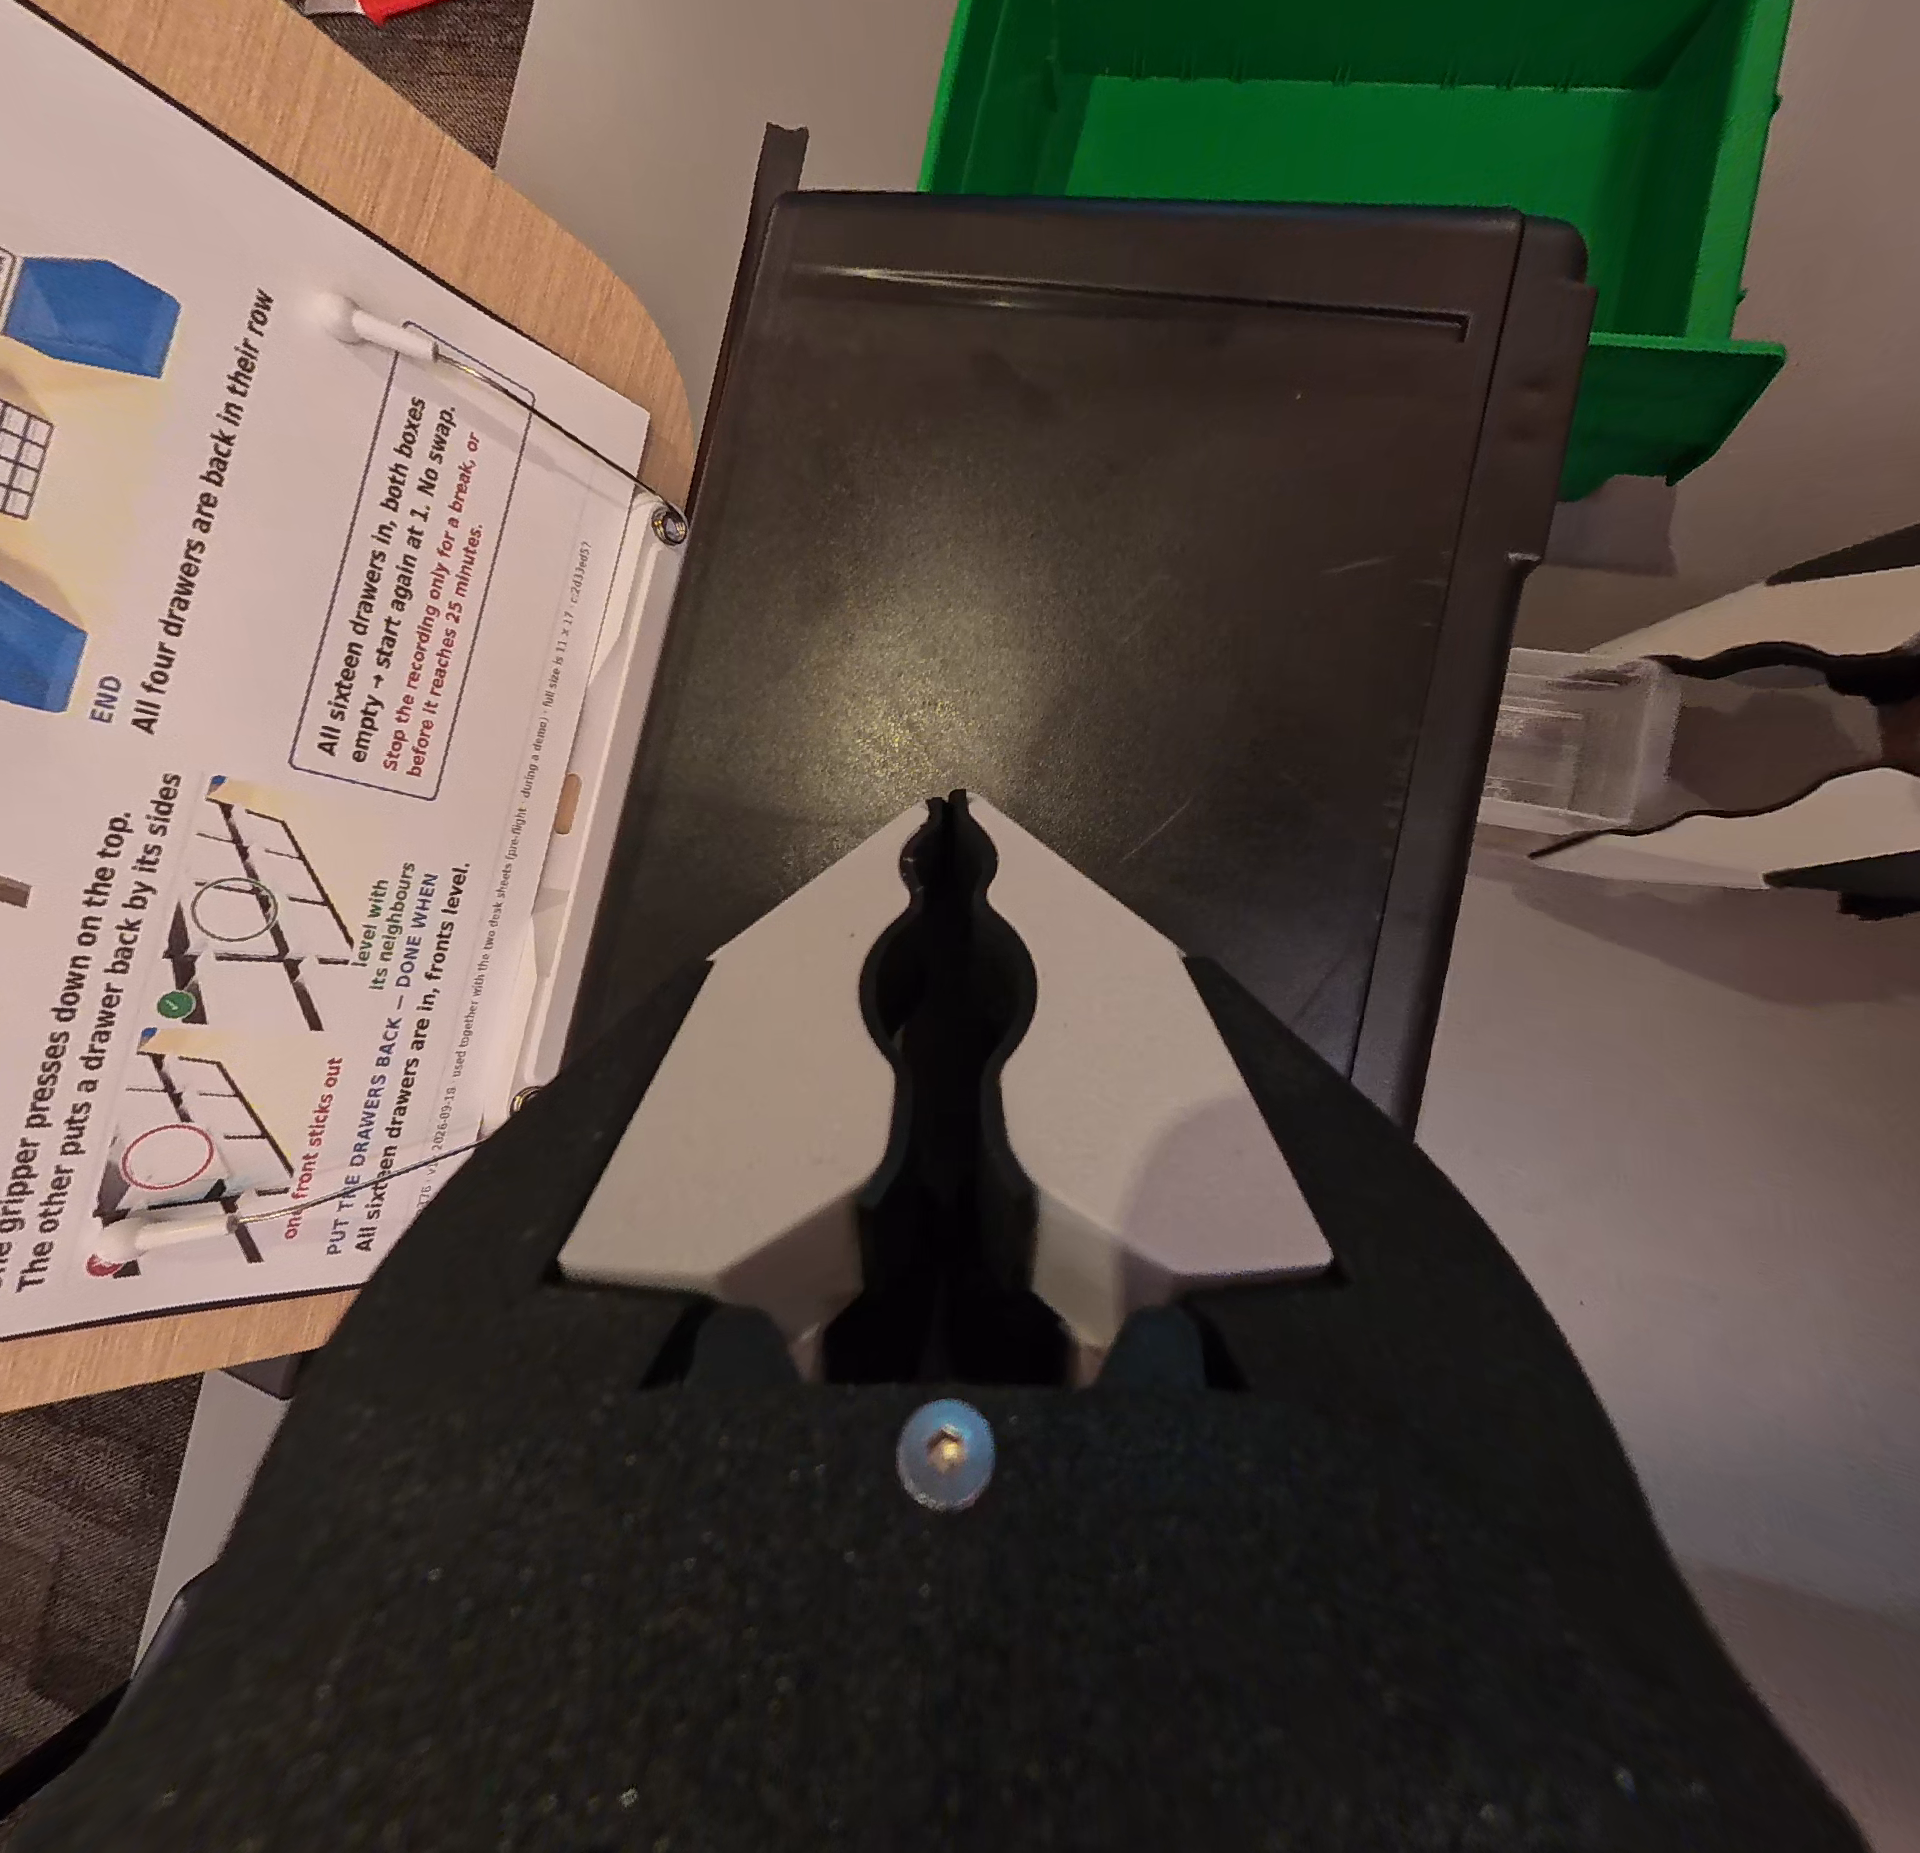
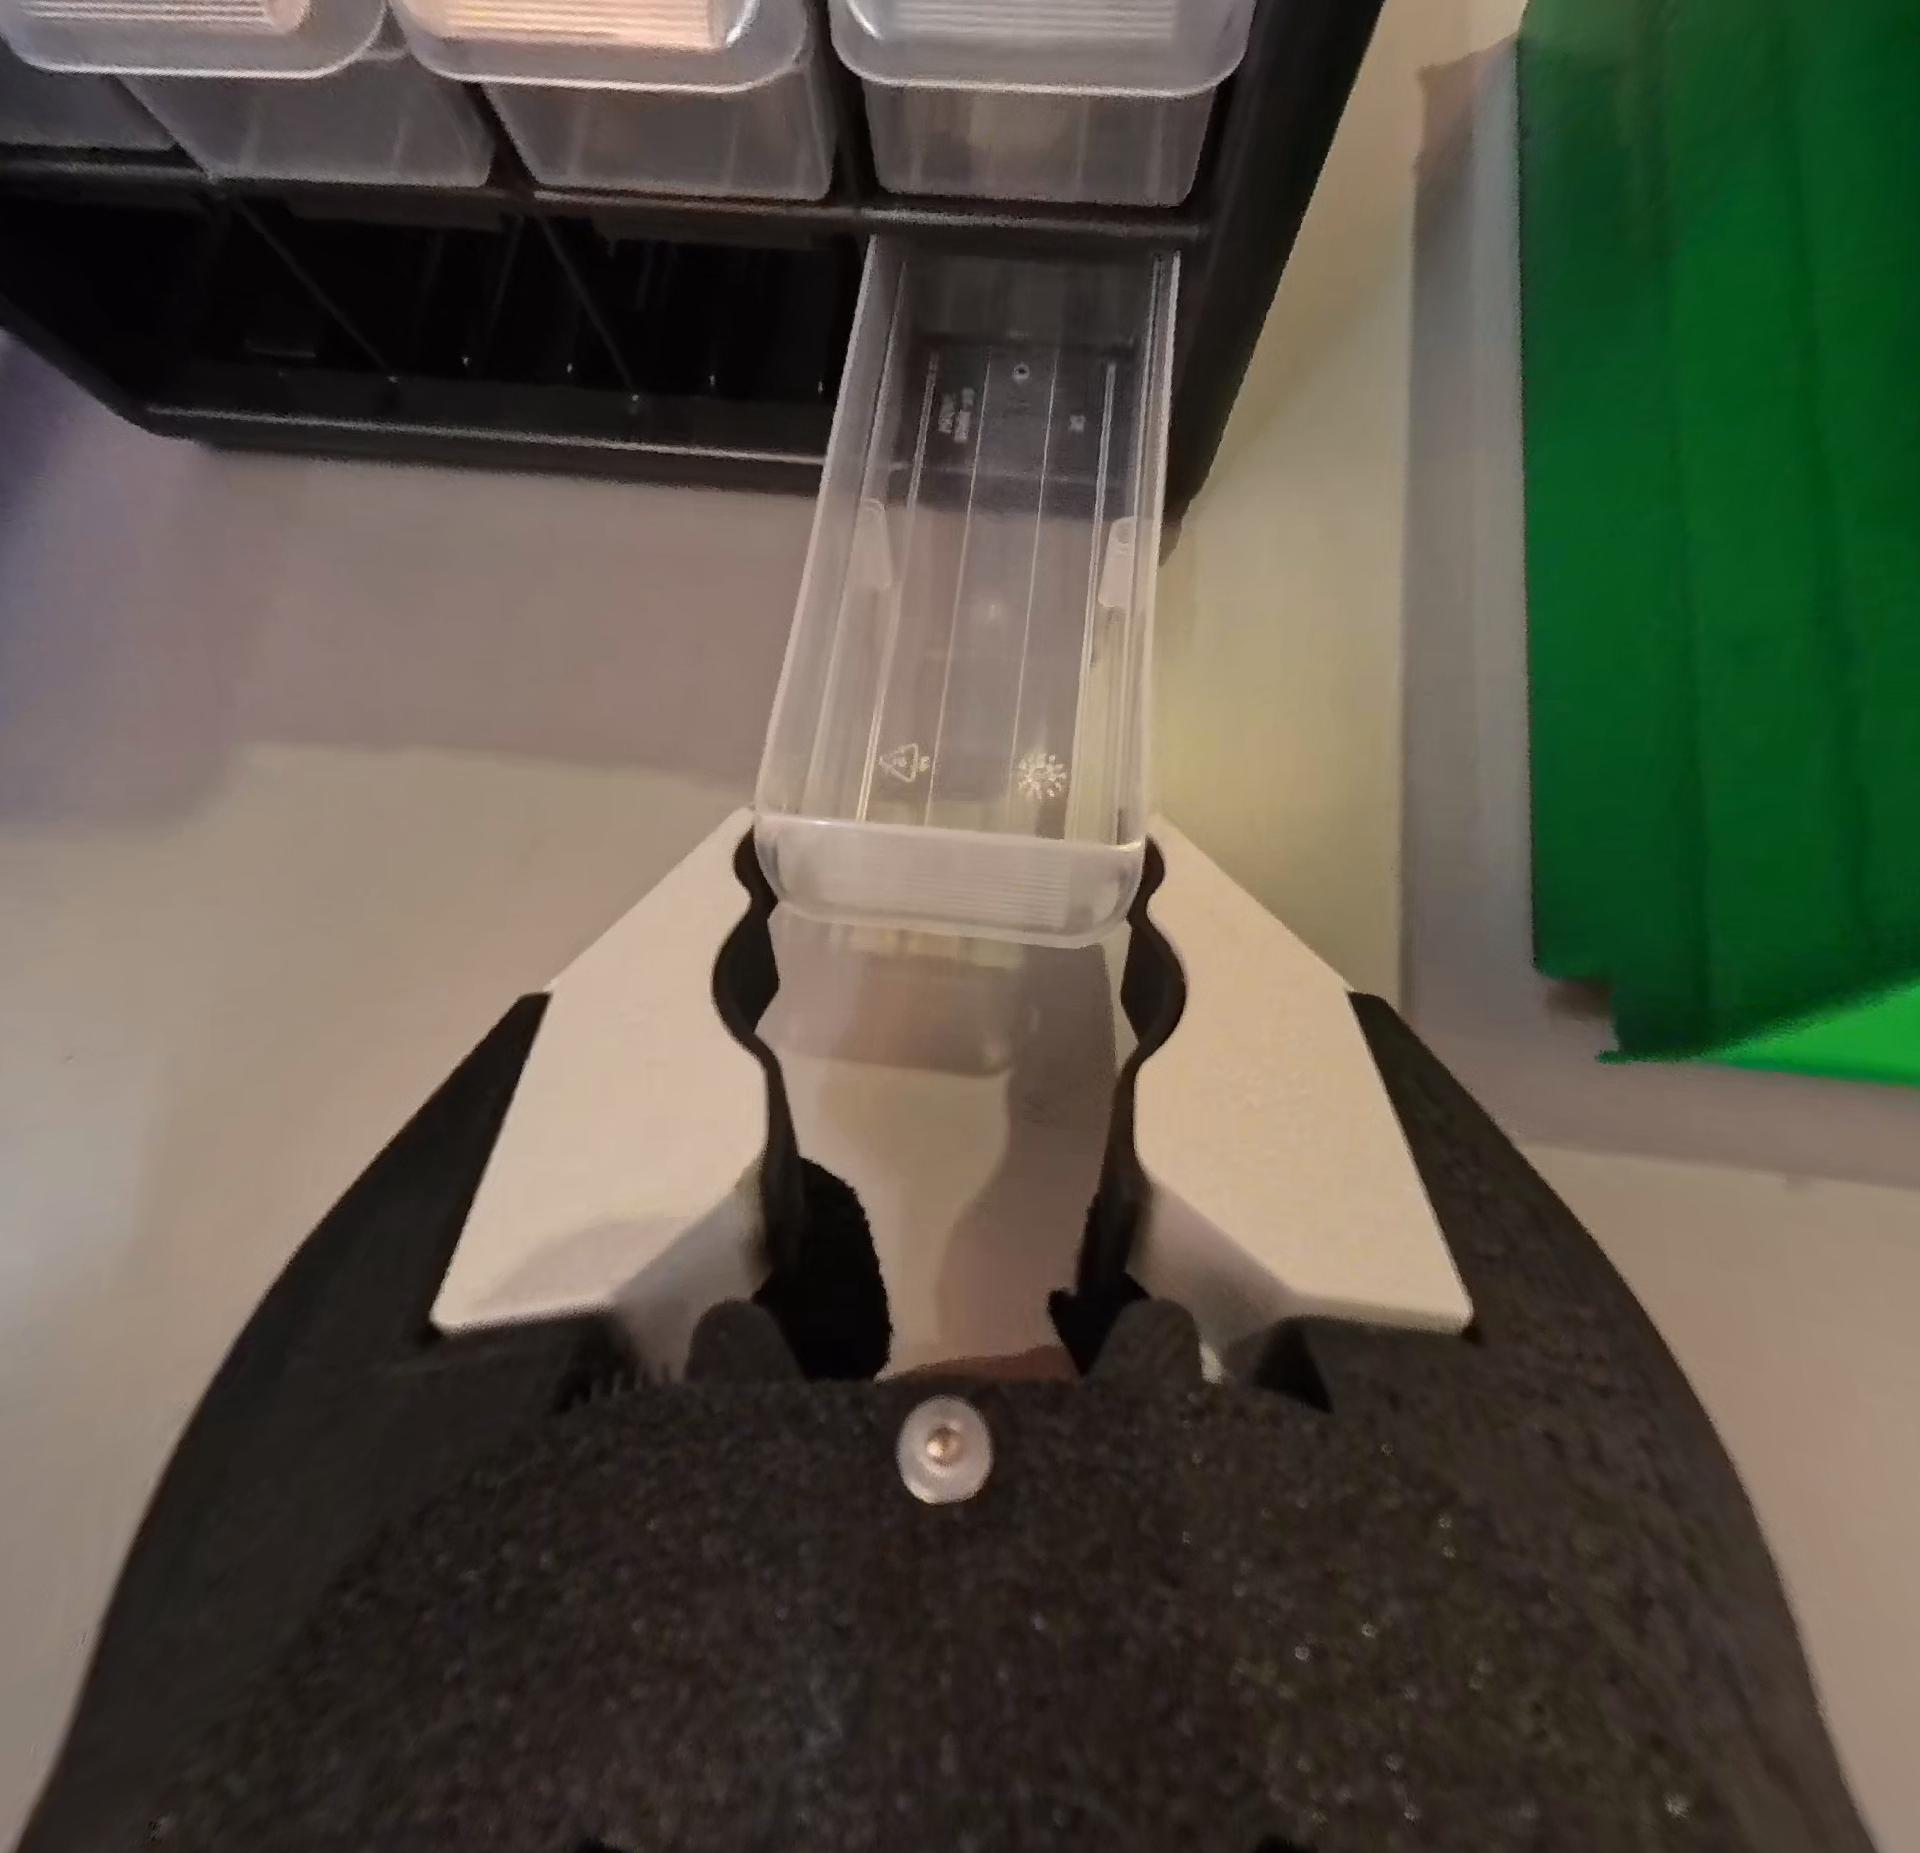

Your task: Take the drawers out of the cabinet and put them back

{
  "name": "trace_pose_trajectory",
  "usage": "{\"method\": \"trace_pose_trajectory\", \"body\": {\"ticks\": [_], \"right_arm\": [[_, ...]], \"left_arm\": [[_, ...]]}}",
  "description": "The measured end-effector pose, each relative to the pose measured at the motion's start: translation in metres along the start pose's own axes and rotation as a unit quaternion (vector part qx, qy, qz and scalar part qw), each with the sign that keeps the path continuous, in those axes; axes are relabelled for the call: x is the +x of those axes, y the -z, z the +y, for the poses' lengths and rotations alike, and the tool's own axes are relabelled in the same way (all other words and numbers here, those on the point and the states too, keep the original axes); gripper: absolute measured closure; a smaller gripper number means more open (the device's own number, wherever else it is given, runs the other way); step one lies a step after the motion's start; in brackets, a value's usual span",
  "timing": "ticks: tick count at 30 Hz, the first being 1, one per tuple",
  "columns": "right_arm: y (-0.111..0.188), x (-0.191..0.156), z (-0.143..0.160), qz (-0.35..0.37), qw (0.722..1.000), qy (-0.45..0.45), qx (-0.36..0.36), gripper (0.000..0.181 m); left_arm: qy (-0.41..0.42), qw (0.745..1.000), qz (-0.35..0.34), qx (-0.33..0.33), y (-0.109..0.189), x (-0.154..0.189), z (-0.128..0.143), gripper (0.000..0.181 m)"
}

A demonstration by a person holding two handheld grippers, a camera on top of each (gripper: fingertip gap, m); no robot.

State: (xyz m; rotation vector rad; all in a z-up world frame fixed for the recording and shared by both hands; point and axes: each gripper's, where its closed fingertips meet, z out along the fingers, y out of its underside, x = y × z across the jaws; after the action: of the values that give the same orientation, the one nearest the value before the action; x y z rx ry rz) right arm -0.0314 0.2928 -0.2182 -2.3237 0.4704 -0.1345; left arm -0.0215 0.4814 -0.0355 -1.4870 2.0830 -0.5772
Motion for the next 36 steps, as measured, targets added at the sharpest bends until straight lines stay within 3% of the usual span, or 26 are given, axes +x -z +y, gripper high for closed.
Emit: {"method": "trace_pose_trajectory", "body": {"ticks": [6, 9, 12, 14, 17, 19, 36], "right_arm": [[-0.020, 0.003, -0.004, 0.013, 0.999, 0.010, 0.050, 0.114], [-0.018, 0.003, 0.002, 0.011, 0.998, 0.014, 0.062, 0.101], [-0.006, 0.007, 0.011, 0.018, 0.996, 0.026, 0.078, 0.100], [0.007, 0.005, 0.015, 0.010, 0.995, 0.028, 0.099, 0.109], [0.021, -0.001, 0.012, -0.003, 0.988, 0.035, 0.151, 0.140], [0.021, 0.004, 0.005, 0.013, 0.985, 0.035, 0.166, 0.142], [-0.029, 0.012, -0.039, -0.006, 0.993, -0.008, 0.120, 0.144]], "left_arm": [[-0.008, 1.000, -0.008, 0.002, 0.000, 0.000, 0.000, 0.181], [-0.009, 1.000, -0.010, -0.002, 0.000, 0.000, 0.000, 0.181], [-0.007, 1.000, -0.006, -0.004, 0.000, 0.000, 0.000, 0.181], [-0.006, 1.000, -0.005, -0.004, 0.000, 0.000, 0.000, 0.181], [-0.006, 1.000, -0.003, -0.004, 0.000, 0.000, 0.000, 0.181], [-0.003, 1.000, -0.001, -0.003, 0.000, 0.000, 0.000, 0.181], [0.002, 1.000, 0.001, -0.005, 0.000, 0.000, 0.000, 0.181]]}}
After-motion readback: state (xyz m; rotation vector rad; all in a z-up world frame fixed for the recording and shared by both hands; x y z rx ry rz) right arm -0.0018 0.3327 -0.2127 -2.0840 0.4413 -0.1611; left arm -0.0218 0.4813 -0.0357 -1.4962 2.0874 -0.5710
